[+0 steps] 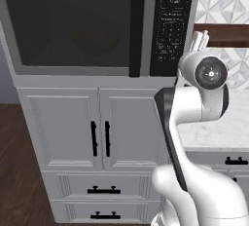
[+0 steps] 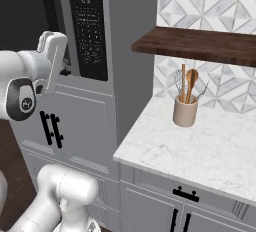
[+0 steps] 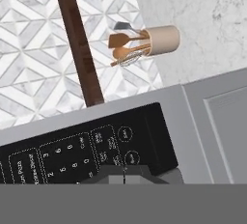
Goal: Open the microwave, place the bowl with waffle inside the microwave, then close the microwave door and turn it on.
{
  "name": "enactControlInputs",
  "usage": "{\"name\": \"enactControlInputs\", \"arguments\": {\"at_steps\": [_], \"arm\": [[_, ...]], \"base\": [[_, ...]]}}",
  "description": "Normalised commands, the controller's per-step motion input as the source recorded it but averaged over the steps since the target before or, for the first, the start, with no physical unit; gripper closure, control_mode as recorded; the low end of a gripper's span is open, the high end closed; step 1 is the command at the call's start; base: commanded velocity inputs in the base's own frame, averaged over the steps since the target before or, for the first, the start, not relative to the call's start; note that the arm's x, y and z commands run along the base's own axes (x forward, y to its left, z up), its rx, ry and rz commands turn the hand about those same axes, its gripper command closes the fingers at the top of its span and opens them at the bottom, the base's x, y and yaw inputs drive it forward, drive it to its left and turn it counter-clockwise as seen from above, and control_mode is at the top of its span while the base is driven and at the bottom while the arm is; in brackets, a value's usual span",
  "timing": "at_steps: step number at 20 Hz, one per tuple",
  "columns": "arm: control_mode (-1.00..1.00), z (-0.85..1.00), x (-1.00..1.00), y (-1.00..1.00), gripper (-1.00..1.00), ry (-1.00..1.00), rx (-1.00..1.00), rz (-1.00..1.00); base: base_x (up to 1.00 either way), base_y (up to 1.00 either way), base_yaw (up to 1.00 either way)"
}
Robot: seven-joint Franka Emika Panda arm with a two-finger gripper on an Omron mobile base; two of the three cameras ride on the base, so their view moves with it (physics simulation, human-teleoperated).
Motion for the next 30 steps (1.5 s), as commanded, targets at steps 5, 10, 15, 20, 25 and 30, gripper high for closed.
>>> {"name": "enactControlInputs", "arguments": {"at_steps": [5,10,15,20,25,30], "arm": [[-1.00,-0.19,0.45,-0.03,1.00,0.00,0.00,0.00],[-1.00,-0.30,0.49,-0.04,1.00,0.00,-0.01,0.00],[-1.00,-0.05,0.58,-0.16,1.00,0.00,0.00,0.00],[-1.00,-0.03,0.58,-0.08,1.00,0.00,0.00,0.00],[-1.00,-0.26,0.66,-0.12,1.00,0.00,0.00,0.00],[-1.00,-0.25,0.76,-0.26,1.00,0.01,0.00,0.00]], "base": [[0.00,0.00,0.00],[0.00,0.00,0.00],[0.00,0.00,0.00],[0.00,0.00,0.00],[0.00,0.00,0.00],[0.00,0.00,0.00]]}}
